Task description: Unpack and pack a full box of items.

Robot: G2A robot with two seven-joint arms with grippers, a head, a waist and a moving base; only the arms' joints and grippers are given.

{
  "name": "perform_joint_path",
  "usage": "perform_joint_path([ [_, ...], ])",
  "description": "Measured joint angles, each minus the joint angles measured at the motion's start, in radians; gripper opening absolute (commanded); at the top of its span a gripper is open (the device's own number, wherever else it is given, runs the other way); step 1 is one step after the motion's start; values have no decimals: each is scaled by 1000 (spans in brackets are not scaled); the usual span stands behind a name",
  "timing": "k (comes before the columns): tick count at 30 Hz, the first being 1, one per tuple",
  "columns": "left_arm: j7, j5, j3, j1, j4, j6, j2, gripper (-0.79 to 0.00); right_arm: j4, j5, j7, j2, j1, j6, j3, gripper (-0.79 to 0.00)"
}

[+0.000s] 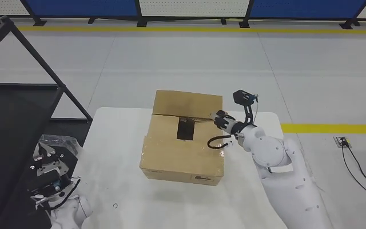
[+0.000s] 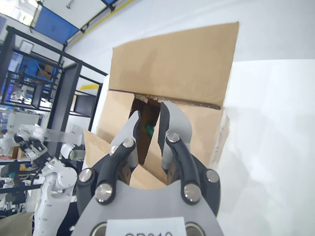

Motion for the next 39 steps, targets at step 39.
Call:
perform_joint_path([
  [39,-26,46,7,-3,-4,15,-4,-785,1159,410,-12,-94,564,-487,-71,0],
])
